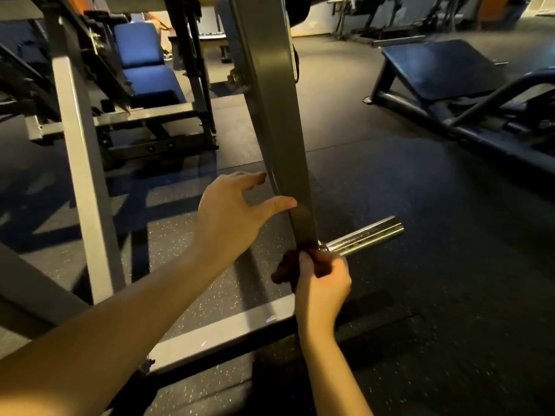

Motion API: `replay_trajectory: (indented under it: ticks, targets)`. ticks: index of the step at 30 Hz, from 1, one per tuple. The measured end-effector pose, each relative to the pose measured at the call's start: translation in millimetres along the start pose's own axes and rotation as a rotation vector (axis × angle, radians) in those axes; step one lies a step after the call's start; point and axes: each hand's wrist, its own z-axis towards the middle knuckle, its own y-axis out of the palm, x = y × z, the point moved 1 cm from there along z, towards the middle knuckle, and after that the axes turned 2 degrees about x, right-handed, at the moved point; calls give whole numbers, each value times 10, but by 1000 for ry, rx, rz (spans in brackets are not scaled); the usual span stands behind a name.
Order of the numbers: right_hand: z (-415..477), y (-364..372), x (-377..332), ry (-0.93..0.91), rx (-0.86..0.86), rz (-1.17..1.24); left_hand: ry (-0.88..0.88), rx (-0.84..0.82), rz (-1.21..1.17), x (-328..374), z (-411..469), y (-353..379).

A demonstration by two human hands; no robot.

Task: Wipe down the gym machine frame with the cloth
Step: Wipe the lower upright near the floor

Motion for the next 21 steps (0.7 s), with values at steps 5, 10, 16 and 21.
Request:
replay_trajectory:
  ticks: [5,10,16,21]
  targets:
    - [-56,-42,148,76,56,-15,-7,-21,-33,-27,-11,36]
    - [3,-13,68,83,48,-21,-23,3,-61,17,-95,67]
    - [-11,2,-237,-162,21,-23,-97,7,-110,-45,-182,164]
    - [205,-298,575,283,212,-51,-141,-66,-98,-145,-344,346]
